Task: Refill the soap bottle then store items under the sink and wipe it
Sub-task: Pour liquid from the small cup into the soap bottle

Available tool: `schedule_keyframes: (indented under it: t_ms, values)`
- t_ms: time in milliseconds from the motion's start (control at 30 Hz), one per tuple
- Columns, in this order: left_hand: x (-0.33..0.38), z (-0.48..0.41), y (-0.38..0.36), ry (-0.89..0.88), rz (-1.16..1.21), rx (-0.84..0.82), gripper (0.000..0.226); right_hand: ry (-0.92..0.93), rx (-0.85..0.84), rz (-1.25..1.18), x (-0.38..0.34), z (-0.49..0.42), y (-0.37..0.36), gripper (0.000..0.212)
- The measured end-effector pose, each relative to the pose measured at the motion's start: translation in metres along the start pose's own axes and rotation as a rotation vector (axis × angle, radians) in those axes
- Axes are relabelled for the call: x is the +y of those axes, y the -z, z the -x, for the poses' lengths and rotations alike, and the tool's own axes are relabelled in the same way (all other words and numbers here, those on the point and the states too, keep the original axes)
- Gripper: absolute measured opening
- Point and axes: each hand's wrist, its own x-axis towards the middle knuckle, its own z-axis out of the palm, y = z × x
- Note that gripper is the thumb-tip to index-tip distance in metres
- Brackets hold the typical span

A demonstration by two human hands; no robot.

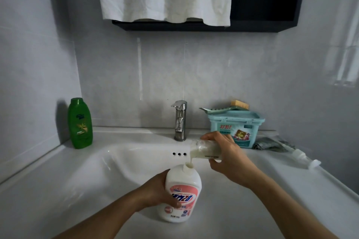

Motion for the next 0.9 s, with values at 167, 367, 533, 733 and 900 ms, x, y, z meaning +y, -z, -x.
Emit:
schedule_keyframes:
  t_ms: [167, 367, 533, 733, 900]
  values:
    - [-0.002, -0.0014, 0.0001, -0.002, -0.008, 0.005, 0.071, 0.011, 0.009, 0.022, 0.0012, -0.0005, -0.0016, 0.058]
    - [-0.0025, -0.0018, 0.0002, -0.016, -0.003, 0.015, 0.073, -0.004, 0.005, 0.023, 0.0025, -0.0014, -0.0028, 0.06]
    - [-0.0025, -0.0014, 0.0008, -0.017, -0.015, 0.012, 0.072, -0.002, 0.01, 0.02, 0.0039, -0.0012, -0.0034, 0.06]
    - [-0.0008, -0.0003, 0.0004, -0.007, -0.001, 0.006, 0.07, -0.01, 0.005, 0.022, 0.0043, -0.0012, -0.0034, 0.059]
    - [-0.0011, -0.0009, 0.0, -0.004, 0.007, 0.005, 0.07, -0.008, 0.012, 0.023, 0.0048, -0.0021, -0.0036, 0.06]
